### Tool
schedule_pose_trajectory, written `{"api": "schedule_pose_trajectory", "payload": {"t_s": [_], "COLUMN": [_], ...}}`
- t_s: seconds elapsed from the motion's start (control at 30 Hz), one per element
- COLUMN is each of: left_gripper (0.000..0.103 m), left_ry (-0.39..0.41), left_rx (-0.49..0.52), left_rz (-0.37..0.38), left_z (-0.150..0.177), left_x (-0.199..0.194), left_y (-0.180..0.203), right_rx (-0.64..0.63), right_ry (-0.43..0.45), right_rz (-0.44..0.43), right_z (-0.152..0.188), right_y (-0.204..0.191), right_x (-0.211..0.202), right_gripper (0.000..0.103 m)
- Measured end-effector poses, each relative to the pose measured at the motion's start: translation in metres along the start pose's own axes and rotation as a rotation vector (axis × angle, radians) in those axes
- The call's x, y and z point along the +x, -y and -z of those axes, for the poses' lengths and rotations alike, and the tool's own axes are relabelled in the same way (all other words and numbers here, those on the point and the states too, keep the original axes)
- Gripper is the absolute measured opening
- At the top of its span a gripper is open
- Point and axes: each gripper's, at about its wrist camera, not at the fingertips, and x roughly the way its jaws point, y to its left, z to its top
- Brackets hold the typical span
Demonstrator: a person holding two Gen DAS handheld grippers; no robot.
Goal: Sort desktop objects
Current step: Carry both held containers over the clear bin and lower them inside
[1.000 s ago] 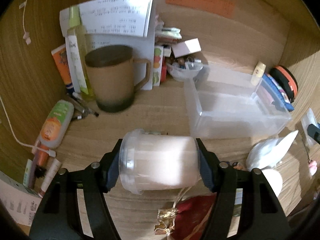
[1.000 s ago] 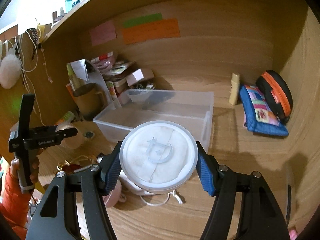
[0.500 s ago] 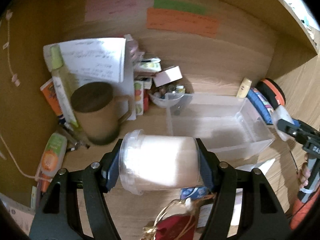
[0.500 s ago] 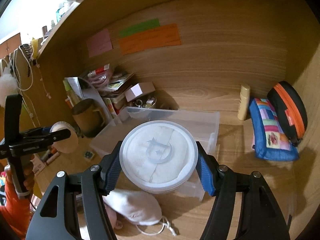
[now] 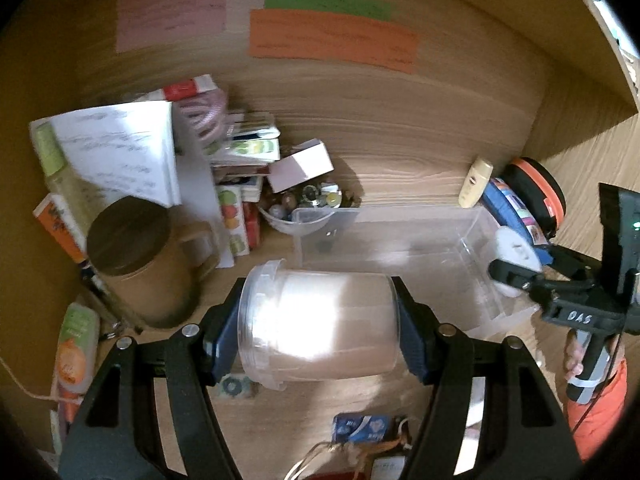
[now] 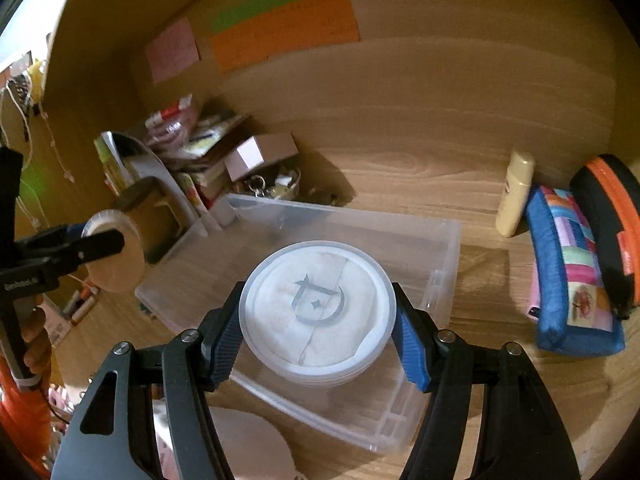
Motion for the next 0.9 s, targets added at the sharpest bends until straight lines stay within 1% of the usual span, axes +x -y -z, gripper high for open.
{"api": "schedule_pose_trajectory", "payload": {"t_s": [0.17, 0.27, 0.4, 0.5, 0.63, 0.7, 0.8, 0.9], "left_gripper": [0.066, 0.066, 0.066, 0.066, 0.066, 0.066, 0.066, 0.066], "left_ry": [-0.027, -0.019, -0.046, -0.059, -0.087, -0.09, -0.112, -0.124], "left_rx": [0.013, 0.041, 0.053, 0.075, 0.095, 0.104, 0.1, 0.109], "left_rz": [0.021, 0.01, 0.038, 0.034, 0.048, 0.045, 0.062, 0.051], "left_z": [-0.009, -0.013, -0.017, -0.016, -0.01, -0.008, -0.005, -0.003], "left_x": [0.025, 0.033, 0.048, 0.059, 0.071, 0.075, 0.082, 0.086], "left_y": [0.008, 0.016, 0.023, 0.029, 0.036, 0.038, 0.039, 0.042], "right_rx": [-0.035, -0.065, -0.076, -0.098, -0.11, -0.133, -0.149, -0.167], "right_ry": [-0.05, -0.067, -0.082, -0.098, -0.12, -0.124, -0.126, -0.127], "right_rz": [0.018, 0.046, 0.041, 0.05, 0.034, 0.053, 0.067, 0.092], "right_z": [-0.004, -0.006, -0.008, -0.008, -0.005, -0.004, -0.003, -0.001], "right_y": [0.002, 0.0, 0.001, 0.0, -0.001, -0.004, -0.006, -0.008], "right_x": [0.022, 0.032, 0.04, 0.045, 0.05, 0.051, 0.053, 0.055], "right_gripper": [0.063, 0.063, 0.063, 0.063, 0.063, 0.063, 0.063, 0.063]}}
